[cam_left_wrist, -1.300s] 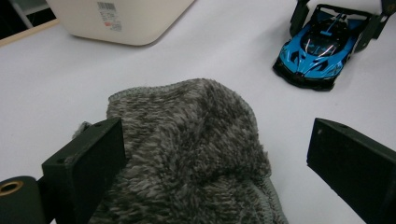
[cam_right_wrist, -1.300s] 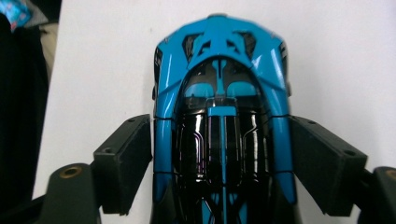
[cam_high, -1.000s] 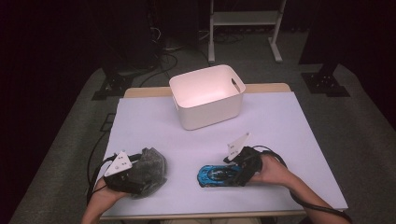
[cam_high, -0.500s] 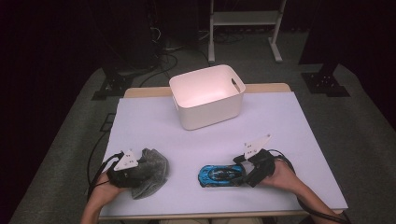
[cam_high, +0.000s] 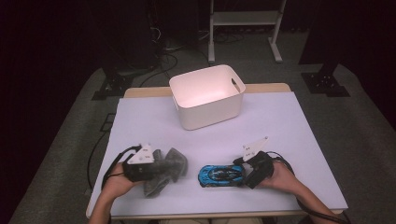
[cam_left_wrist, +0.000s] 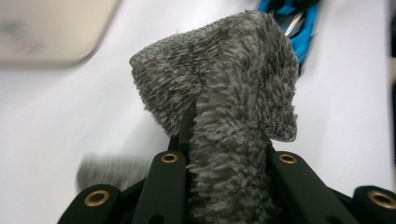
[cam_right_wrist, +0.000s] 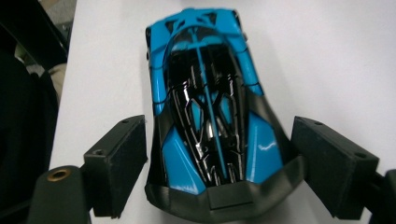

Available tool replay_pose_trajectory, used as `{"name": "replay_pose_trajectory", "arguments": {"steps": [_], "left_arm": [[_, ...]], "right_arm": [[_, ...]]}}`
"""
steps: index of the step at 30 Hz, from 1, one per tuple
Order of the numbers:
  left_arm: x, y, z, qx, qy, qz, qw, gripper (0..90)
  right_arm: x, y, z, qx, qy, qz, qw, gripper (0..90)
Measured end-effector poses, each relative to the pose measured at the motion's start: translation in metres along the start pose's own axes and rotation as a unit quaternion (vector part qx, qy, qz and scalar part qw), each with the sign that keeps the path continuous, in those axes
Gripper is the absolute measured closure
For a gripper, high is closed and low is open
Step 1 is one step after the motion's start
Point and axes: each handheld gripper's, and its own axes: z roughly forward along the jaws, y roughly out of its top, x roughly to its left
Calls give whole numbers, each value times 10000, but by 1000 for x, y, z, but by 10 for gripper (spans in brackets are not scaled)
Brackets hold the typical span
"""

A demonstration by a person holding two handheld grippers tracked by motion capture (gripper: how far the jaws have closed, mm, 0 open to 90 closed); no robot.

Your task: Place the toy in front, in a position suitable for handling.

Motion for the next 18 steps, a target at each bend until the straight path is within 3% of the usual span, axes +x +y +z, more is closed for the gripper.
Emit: {"name": "replay_pose_trajectory", "arguments": {"steps": [4, 5, 9, 14, 18], "left_arm": [[-9, 32, 38, 89, -491, 390, 9980, 744], [-9, 32, 38, 89, -491, 390, 9980, 744], [-12, 41, 76, 211, -919, 452, 9945, 745], [-19, 46, 97, 335, -1173, 552, 9910, 750], [-19, 56, 102, 234, -1341, 533, 9892, 752]], "right_arm": [[1, -3, 3, 124, -18, -45, 9999, 184], [1, -3, 3, 124, -18, -45, 9999, 184], [0, -7, 2, 151, -21, -58, 9999, 211], [0, -8, 2, 129, -35, -74, 9999, 213], [0, -7, 4, 82, -4, -36, 10000, 215]]}}
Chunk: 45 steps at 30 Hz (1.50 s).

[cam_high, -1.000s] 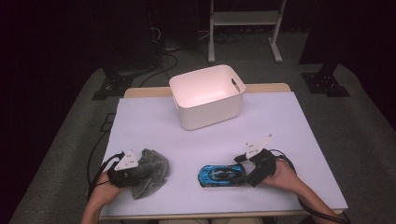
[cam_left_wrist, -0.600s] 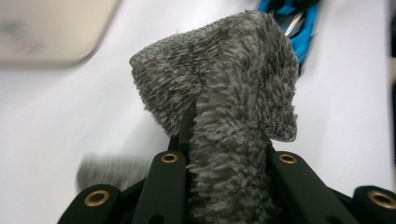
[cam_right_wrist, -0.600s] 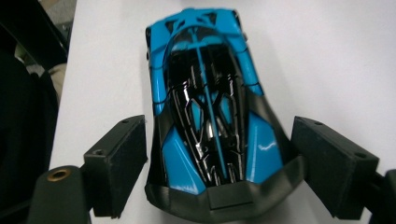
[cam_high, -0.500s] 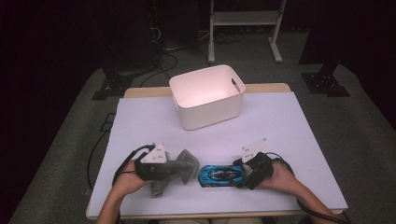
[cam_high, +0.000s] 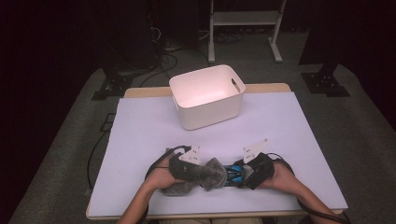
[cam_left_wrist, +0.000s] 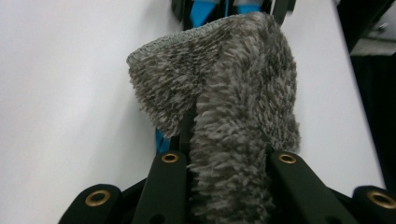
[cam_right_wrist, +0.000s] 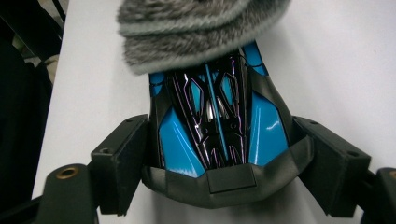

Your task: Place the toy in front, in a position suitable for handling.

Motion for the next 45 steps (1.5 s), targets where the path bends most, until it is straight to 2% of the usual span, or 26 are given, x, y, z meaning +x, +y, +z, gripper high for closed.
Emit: {"name": "replay_pose_trajectory", "arguments": {"steps": [7, 10, 12, 16, 18, 24, 25, 26, 30, 34, 35, 39, 42, 43, 45], "left_arm": [[0, 32, 15, 201, -69, 295, 9993, 752], [1, 40, 20, 263, -139, 353, 9989, 752], [0, 50, 28, 293, -217, 462, 9983, 751], [-2, 58, 39, 392, -254, 623, 9970, 749], [0, 58, 40, 387, -294, 605, 9970, 749], [-1, 48, 28, 304, -186, 544, 9979, 749], [-2, 42, 21, 299, -85, 543, 9980, 749], [-2, 42, 21, 299, -85, 543, 9980, 749], [-5, 24, 5, 342, 116, 455, 9983, 749], [-6, 2, -7, 293, 200, 207, 9992, 749], [-7, -6, -10, 257, 236, 79, 9994, 749], [-8, -21, -18, 86, 318, -81, 9994, 748], [-10, -27, -25, 307, 433, -47, 9986, 746], [-10, -31, -26, 266, 431, -118, 9986, 743], [-9, -32, -26, 325, 481, -122, 9982, 740]], "right_arm": [[4, 7, 6, -13, -46, -45, 10000, 216], [4, 8, 9, -64, -52, -42, 10000, 215], [5, 10, 11, -109, -67, -65, 9999, 215], [6, 12, 15, -131, -68, -101, 9998, 215], [6, 12, 15, -132, -64, -101, 9998, 216], [8, 12, 16, -98, -121, -180, 9997, 213], [9, 13, 16, -70, -133, -180, 9997, 213], [9, 13, 16, -70, -133, -180, 9997, 213], [9, 13, 16, -58, -136, -185, 9997, 213], [9, 14, 16, -16, -150, -180, 9997, 211], [9, 14, 16, -16, -150, -180, 9997, 211], [10, 15, 18, 19, -209, -252, 9995, 207], [11, 16, 20, 63, -270, -312, 9991, 204], [12, 17, 19, 90, -291, -283, 9991, 204], [13, 17, 19, 100, -303, -290, 9991, 204]]}}
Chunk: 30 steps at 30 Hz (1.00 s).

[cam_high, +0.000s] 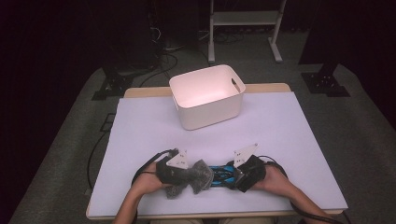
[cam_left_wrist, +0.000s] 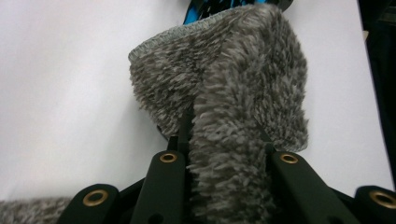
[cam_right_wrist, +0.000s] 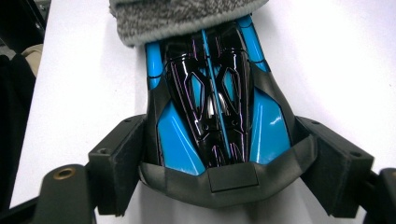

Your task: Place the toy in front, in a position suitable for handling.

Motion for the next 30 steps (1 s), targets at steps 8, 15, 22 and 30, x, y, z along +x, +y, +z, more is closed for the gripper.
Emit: {"name": "replay_pose_trajectory", "arguments": {"steps": [8, 15, 22, 30], "left_arm": [[-3, 20, 9, -209, -268, 113, 9994, 737], [0, 50, 23, -74, -519, 445, 9976, 740], [1, 75, 38, -48, -747, 655, 9950, 739], [3, 88, 59, -102, -958, 671, 9931, 737]], "right_arm": [[-1, 2, 2, -15, 49, 4, 10000, 206], [-2, 2, 3, 1, 90, 24, 10000, 203], [-2, 5, 7, -77, 169, 12, 9998, 212], [-1, 6, 9, -110, 152, 36, 9998, 213]]}}
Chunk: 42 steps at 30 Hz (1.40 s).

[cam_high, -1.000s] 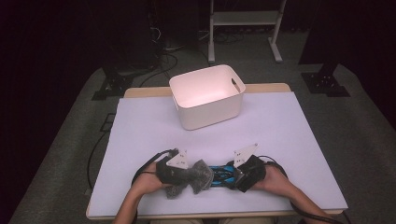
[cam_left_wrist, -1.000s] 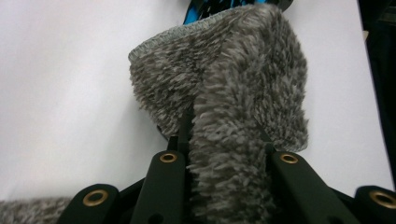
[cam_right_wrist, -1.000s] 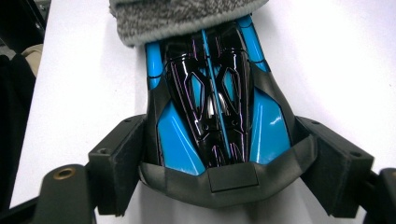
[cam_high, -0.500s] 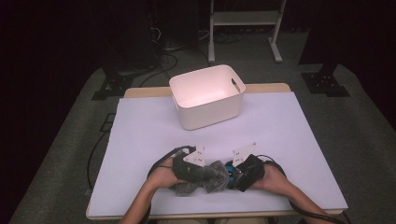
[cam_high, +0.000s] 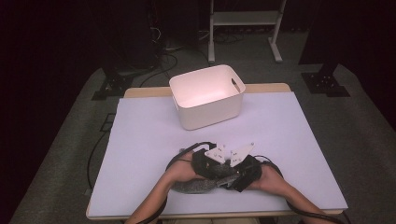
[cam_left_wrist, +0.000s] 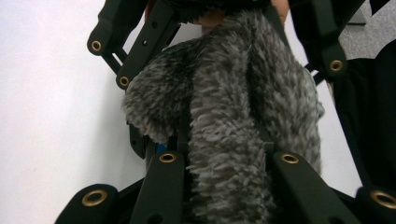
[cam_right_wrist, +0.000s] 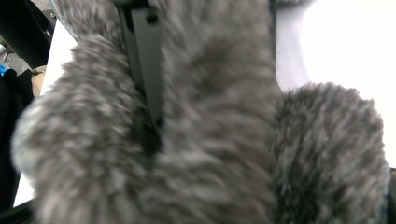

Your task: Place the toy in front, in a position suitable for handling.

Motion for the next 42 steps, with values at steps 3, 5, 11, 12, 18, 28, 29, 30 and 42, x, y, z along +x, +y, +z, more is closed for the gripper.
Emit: {"name": "replay_pose_trajectory", "arguments": {"steps": [3, 5, 11, 12, 18, 28, 29, 30, 42], "left_arm": [[0, 0, -1, 119, 77, 75, 9999, 738], [0, -4, -7, 149, 136, 81, 9998, 738], [-4, -32, -32, -95, 319, -278, 9991, 737], [-6, -39, -37, -93, 387, -338, 9986, 737], [-13, -75, -56, -37, 620, -587, 9963, 737], [-13, -108, -73, -231, 854, -1072, 9903, 736], [-12, -107, -72, -214, 850, -1062, 9905, 736], [-11, -104, -70, -234, 814, -1043, 9909, 735], [13, -33, -38, 227, 381, -398, 9982, 737]], "right_arm": [[0, 0, 0, 9, -16, -13, 10000, 213], [1, 0, 0, 30, -46, -29, 10000, 212], [1, -1, 1, 30, -86, -129, 9999, 210], [2, -1, 1, 43, -89, -134, 9999, 210], [2, -1, 0, 129, -177, -211, 9995, 219], [2, -1, 0, 123, -170, -180, 9996, 219], [2, -1, 0, 120, -168, -180, 9996, 219], [2, -1, 0, 118, -164, -181, 9996, 219], [0, -3, -2, 105, -105, -133, 9998, 220]]}}
